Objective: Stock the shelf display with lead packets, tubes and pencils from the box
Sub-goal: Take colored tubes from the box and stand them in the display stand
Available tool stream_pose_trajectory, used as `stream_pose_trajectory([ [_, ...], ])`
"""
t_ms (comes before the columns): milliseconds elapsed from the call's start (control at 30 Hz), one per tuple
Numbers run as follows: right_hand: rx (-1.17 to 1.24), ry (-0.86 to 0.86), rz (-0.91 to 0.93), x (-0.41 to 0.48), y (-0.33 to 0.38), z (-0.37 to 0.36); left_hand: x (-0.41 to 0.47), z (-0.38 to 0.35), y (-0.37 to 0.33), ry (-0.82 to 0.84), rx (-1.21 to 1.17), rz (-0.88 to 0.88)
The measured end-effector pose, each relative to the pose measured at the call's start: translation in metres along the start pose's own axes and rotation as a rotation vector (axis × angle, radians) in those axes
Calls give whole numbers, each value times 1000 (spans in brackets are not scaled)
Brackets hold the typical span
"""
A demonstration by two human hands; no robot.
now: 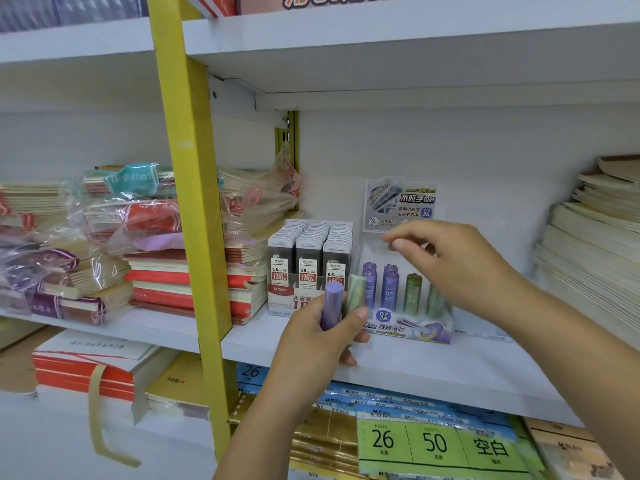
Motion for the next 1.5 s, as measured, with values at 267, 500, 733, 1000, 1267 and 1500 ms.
stream_pose_trajectory([
  [267, 591, -21, -131, -35, 2, -23, -2, -16, 0, 118, -44, -29],
  [500, 671, 158, -237, -51, -17, -23, 2, 2, -3, 30, -214, -58],
  [733, 573, 220, -151, -49, -1, -28, 2, 3, -9, -38, -139, -111],
  [1000, 492, 207, -92, -28, 5, -13, 3, 4, -2, 23, 7, -47],
  [1267, 298, -54, -52, 12, -23, 30, 5, 4, -7, 24, 160, -144],
  [1500, -79, 159, -45, 17, -33, 13, 4, -4, -4, 2, 387, -249],
])
Point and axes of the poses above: each hand's wrist, its own x-axis towards the middle knuckle, its own z-axis out of the back of the hand, y = z × x, the point moved 7 cm from there along x, towards the middle knuckle, and after that the axes turned 3 degrees about z, right-handed, at the moved point
